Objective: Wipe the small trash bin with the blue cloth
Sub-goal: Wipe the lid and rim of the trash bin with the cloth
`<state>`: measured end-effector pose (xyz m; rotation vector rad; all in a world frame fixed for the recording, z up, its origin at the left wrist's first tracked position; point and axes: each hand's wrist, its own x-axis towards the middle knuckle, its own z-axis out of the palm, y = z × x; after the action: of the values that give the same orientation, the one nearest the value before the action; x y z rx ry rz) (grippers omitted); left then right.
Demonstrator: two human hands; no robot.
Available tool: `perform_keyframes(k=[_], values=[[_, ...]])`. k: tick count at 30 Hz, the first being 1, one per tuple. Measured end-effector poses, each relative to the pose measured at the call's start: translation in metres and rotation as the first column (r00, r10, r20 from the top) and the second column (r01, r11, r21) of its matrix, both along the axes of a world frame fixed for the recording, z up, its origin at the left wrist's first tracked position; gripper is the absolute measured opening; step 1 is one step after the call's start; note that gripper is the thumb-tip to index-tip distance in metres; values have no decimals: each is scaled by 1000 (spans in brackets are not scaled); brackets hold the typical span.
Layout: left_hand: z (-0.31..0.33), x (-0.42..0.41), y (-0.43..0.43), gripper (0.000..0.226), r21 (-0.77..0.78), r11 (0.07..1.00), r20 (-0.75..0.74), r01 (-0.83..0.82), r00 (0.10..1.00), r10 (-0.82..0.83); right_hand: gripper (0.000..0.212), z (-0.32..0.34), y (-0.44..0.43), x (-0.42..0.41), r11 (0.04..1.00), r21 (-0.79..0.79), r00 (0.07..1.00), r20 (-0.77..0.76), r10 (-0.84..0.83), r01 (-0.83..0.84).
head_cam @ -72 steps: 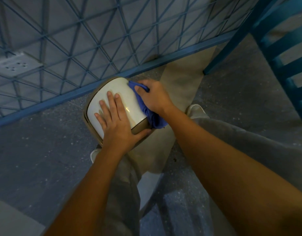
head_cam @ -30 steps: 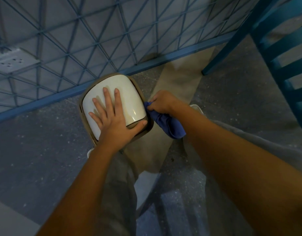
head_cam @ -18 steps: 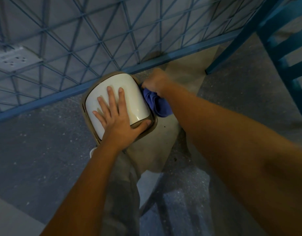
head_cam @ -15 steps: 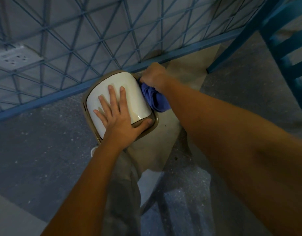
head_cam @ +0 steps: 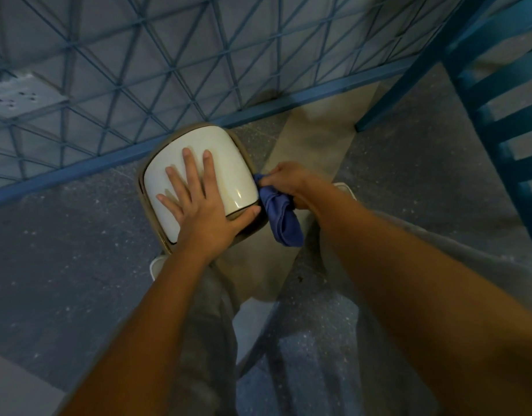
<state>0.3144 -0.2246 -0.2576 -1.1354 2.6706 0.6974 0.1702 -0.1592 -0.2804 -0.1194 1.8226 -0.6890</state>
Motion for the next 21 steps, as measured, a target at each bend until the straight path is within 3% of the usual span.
perform_keyframes(k=[6, 13, 15, 17, 19, 21], values=[[-2, 1, -2, 120, -23, 999, 10, 34, 999, -33, 28, -9, 24, 14, 999, 22, 999, 42, -34, 33], [-4, 4, -8, 118, -38, 998, 12, 60, 998, -59, 11, -2, -7, 2, 984, 21, 940, -292, 176, -178], [-4, 4, -9, 118, -34, 998, 13, 62, 998, -62, 28, -1, -19, -3, 980, 29, 921, -337, 195, -197], [-4, 4, -9, 118, -38, 997, 10, 63, 998, -63, 27, -3, -28, -9, 986, 11, 922, -353, 162, -168], [-4, 3, -8, 118, -32, 998, 4, 52, 999, -52, 12, -3, -32, -12, 994, -36, 947, -311, 84, -100], [-4, 3, -7, 118, -21, 999, -8, 31, 999, -31, 19, -3, -29, -10, 997, -76, 972, -236, -17, -1]])
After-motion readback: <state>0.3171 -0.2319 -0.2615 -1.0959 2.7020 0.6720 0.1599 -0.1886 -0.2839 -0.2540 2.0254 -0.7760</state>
